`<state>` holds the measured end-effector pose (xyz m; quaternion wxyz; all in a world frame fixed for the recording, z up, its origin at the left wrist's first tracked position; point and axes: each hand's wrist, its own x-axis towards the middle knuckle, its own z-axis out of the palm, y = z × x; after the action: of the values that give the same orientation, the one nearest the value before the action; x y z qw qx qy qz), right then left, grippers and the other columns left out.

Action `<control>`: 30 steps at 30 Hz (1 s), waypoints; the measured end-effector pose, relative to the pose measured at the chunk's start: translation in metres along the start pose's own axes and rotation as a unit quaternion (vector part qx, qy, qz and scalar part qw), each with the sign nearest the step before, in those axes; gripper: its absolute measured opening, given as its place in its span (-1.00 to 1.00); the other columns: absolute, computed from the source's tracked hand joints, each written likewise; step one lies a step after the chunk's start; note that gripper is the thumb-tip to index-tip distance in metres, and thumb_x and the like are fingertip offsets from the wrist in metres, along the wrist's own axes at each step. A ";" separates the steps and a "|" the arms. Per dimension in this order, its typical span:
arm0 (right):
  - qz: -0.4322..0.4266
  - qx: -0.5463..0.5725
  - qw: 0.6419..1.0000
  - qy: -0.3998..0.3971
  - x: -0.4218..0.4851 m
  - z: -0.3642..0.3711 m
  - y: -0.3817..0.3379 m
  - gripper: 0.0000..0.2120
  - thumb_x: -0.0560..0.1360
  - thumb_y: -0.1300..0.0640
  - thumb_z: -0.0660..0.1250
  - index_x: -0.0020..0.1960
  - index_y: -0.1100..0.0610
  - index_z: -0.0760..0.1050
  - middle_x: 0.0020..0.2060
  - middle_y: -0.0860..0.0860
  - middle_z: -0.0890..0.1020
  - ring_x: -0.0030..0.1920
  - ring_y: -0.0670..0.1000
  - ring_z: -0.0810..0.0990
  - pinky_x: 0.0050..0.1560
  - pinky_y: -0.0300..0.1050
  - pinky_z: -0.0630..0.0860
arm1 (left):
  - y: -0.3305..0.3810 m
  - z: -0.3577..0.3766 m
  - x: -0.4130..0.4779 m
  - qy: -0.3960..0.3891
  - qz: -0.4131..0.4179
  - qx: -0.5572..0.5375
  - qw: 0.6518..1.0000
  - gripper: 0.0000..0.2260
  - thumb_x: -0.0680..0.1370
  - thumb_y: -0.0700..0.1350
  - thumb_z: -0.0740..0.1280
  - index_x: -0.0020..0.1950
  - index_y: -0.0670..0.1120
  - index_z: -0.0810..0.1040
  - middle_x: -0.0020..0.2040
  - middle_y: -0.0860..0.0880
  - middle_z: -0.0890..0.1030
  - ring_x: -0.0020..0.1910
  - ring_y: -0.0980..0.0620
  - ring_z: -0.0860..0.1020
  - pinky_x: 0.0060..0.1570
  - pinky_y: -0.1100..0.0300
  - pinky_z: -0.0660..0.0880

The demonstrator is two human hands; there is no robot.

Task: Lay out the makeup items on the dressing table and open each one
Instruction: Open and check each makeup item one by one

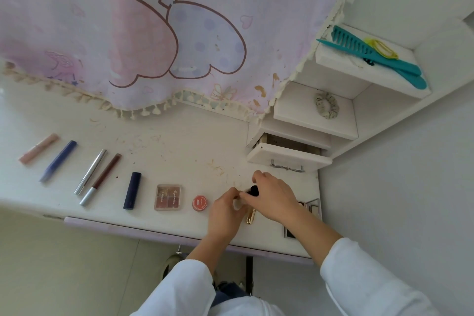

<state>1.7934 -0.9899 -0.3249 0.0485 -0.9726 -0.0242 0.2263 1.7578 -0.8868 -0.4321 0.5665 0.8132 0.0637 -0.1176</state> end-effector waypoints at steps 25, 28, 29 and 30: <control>-0.047 0.043 0.998 -0.016 0.000 0.003 0.003 -0.63 0.44 0.17 0.31 0.24 0.02 0.41 0.12 -0.04 0.45 0.06 0.02 0.48 -0.08 -0.10 0.45 | 0.000 0.000 0.001 -0.004 -0.002 0.008 1.000 -0.83 0.48 -0.06 0.41 0.03 -0.04 0.53 -0.02 0.06 0.64 -0.09 0.06 0.58 -0.09 0.17 0.54; -0.008 0.027 1.000 0.013 0.000 0.003 0.001 -0.67 0.49 -0.05 0.28 0.19 0.07 0.41 0.08 0.00 0.52 0.01 0.06 0.53 -0.10 -0.08 0.47 | 0.000 0.000 0.001 -0.004 -0.002 0.009 1.000 -0.84 0.48 -0.05 0.40 0.02 -0.04 0.53 -0.02 0.05 0.65 -0.09 0.06 0.59 -0.10 0.14 0.57; -0.009 0.027 0.999 0.018 0.001 0.003 0.001 -0.72 0.50 -0.01 0.28 0.15 0.09 0.44 0.07 0.02 0.55 0.01 0.07 0.54 -0.06 -0.05 0.50 | 0.000 0.000 0.001 -0.004 -0.003 0.011 1.000 -0.83 0.48 -0.05 0.40 0.03 -0.04 0.53 -0.01 0.05 0.64 -0.09 0.06 0.59 -0.09 0.15 0.56; -0.012 0.037 0.999 0.021 0.001 0.003 0.001 -0.77 0.51 0.05 0.28 0.14 0.09 0.46 0.08 0.03 0.55 0.03 0.07 0.54 -0.02 -0.04 0.51 | 0.000 0.000 0.001 -0.003 -0.003 0.012 1.000 -0.82 0.48 -0.04 0.40 0.05 -0.05 0.53 0.00 0.06 0.64 -0.08 0.06 0.58 -0.08 0.17 0.56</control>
<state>1.7927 -0.9901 -0.3278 0.0878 -0.9742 -0.0269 0.2062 1.7588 -0.8865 -0.4320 0.5568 0.8192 0.0631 -0.1225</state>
